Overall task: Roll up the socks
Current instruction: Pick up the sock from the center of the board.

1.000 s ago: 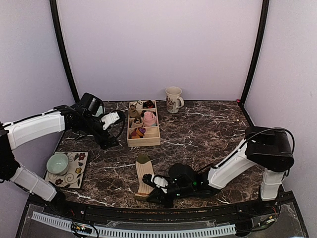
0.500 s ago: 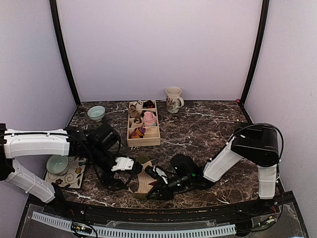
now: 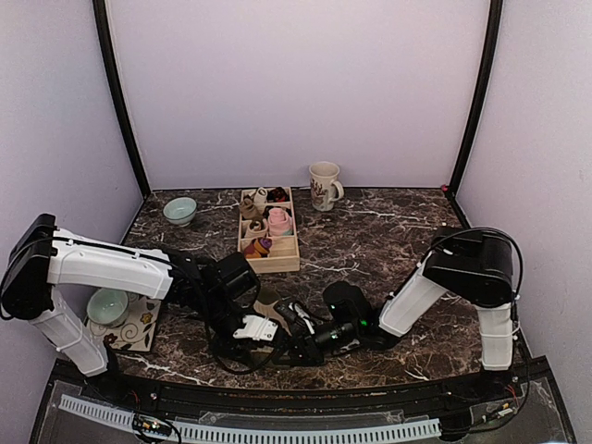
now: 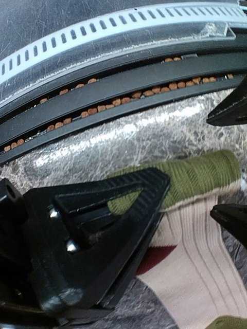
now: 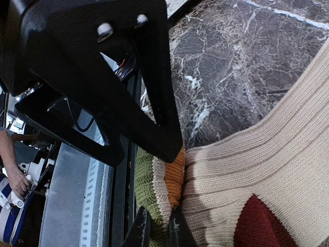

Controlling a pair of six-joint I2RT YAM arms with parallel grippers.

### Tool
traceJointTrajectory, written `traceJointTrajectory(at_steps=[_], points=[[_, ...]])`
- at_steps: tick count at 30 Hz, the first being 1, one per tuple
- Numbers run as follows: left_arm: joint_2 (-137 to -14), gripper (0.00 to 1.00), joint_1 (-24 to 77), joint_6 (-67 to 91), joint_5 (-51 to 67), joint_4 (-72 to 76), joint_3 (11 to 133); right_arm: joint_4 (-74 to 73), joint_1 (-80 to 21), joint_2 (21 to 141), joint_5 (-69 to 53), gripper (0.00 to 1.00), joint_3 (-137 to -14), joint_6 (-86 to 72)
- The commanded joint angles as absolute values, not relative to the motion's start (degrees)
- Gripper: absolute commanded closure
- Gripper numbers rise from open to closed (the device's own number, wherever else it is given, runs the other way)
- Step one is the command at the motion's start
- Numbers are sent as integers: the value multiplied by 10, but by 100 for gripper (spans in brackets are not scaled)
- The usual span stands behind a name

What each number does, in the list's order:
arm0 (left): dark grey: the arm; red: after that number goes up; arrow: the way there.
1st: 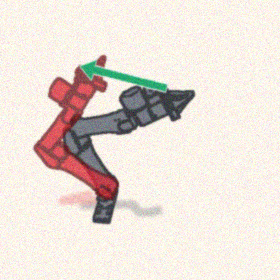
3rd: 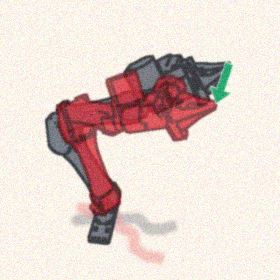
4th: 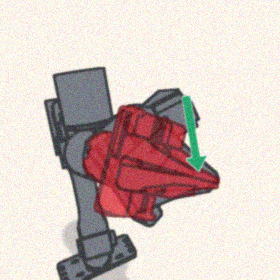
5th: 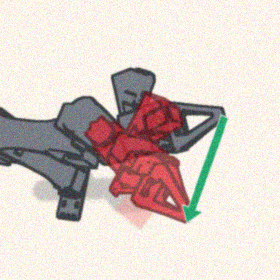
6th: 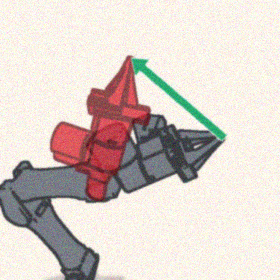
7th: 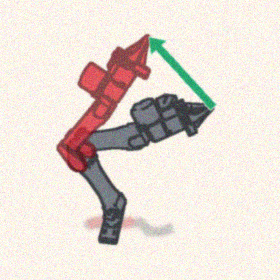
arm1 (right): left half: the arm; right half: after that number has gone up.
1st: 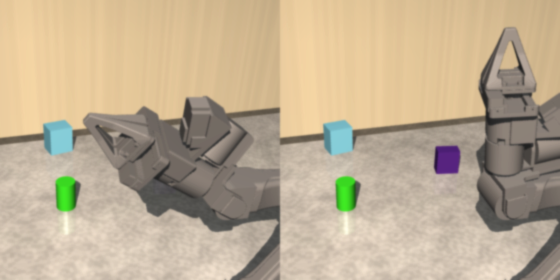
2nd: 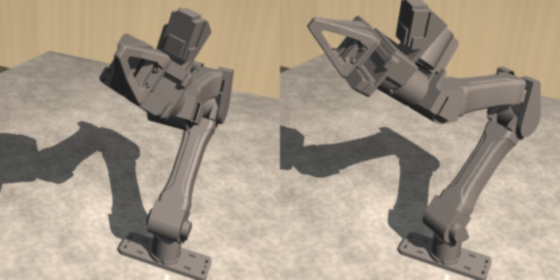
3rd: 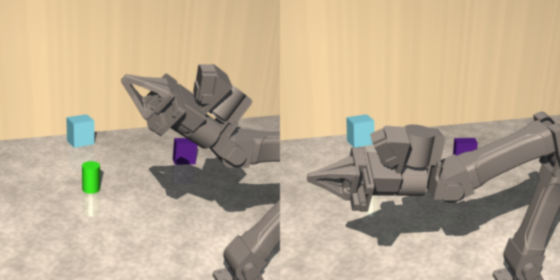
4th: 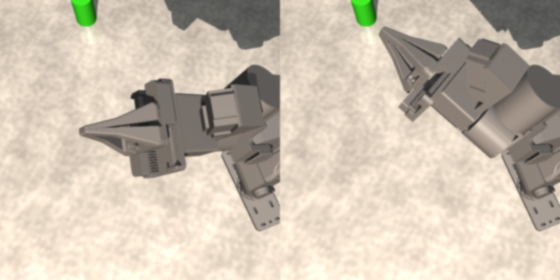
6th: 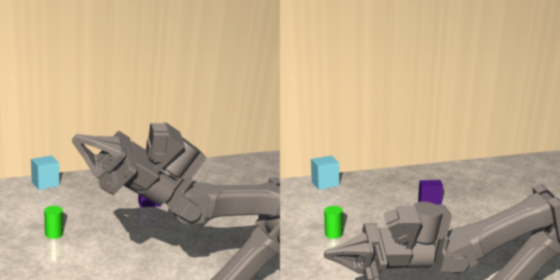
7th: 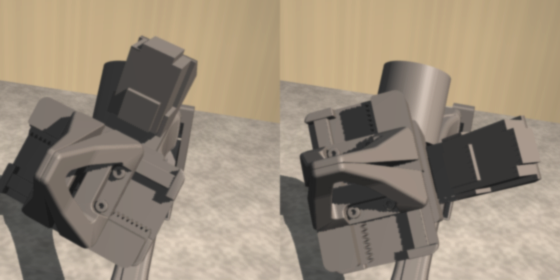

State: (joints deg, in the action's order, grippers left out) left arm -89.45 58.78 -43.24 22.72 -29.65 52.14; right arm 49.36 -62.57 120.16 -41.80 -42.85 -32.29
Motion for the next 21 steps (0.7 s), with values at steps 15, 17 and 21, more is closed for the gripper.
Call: traceJointTrajectory(at_steps=[15, 17, 21], points=[[-944, 85, 614, -420, 186, -193, 458, 176, -646, 1250, -244, 92, -414, -318], [-957, 99, 614, -420, 177, -192, 457, 175, -652, 1243, -231, 88, -413, -321], [-981, 100, 614, -421, 178, -201, 462, 164, -653, 1208, -186, 1, -405, -320]])
